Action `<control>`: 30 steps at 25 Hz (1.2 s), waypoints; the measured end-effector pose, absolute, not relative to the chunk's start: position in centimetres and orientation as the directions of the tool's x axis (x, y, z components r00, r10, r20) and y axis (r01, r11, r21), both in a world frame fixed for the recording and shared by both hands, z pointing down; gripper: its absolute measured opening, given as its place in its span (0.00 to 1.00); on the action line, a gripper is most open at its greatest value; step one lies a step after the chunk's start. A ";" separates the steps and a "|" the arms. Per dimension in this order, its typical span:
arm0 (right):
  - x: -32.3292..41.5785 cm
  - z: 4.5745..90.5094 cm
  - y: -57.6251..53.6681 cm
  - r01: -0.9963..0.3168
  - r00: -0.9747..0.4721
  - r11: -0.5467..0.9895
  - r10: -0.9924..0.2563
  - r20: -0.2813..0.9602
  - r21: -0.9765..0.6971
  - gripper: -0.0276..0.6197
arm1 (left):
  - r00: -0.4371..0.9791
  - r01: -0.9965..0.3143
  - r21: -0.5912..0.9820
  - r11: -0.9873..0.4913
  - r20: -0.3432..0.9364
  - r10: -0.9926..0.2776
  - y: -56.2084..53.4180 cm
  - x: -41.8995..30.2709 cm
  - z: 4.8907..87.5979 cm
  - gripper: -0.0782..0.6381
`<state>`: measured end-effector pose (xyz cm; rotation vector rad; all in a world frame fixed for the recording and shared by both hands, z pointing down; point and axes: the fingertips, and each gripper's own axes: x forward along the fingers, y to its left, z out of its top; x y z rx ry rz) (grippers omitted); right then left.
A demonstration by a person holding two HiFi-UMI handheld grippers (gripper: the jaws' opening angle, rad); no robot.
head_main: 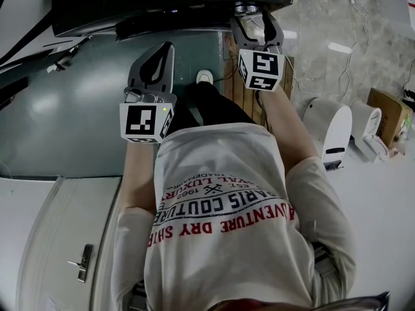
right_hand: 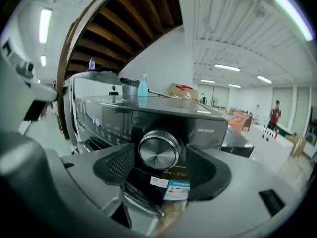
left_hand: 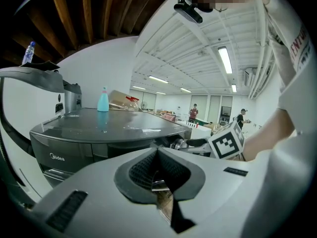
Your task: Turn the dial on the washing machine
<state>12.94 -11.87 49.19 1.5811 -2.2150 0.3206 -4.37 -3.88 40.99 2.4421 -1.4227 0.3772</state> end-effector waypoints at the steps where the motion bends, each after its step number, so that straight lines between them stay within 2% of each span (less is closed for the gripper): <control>1: 12.7 48.9 -11.8 -0.931 -0.271 0.349 -0.858 0.436 0.107 0.53 | 0.482 -0.873 0.117 -0.473 0.360 -0.799 -3.8 -4.3 40.8 0.13; 7: 12.2 50.2 -11.4 -0.810 -0.188 0.380 -0.890 0.416 0.446 0.53 | 0.488 -0.869 0.118 -0.480 0.362 -0.794 -3.4 -4.0 40.9 0.13; 13: 12.4 50.1 -11.5 -0.795 -0.138 0.338 -0.909 0.393 0.503 0.47 | 0.481 -0.873 0.114 -0.475 0.373 -0.793 -3.0 -4.2 41.3 0.13; 17: 12.5 50.0 -11.5 -0.836 -0.150 0.341 -0.896 0.418 0.431 0.46 | 0.480 -0.871 0.098 -0.481 0.373 -0.794 -2.8 -4.3 41.0 0.13; 25: 13.2 50.2 -11.9 -0.948 -0.255 0.316 -0.832 0.493 0.044 0.46 | 0.480 -0.870 0.086 -0.486 0.377 -0.792 -2.7 -4.4 41.2 0.13; 30: 13.4 50.4 -11.8 -0.949 -0.299 0.309 -0.813 0.500 -0.066 0.46 | 0.487 -0.864 0.077 -0.497 0.372 -0.790 -2.5 -4.2 41.0 0.13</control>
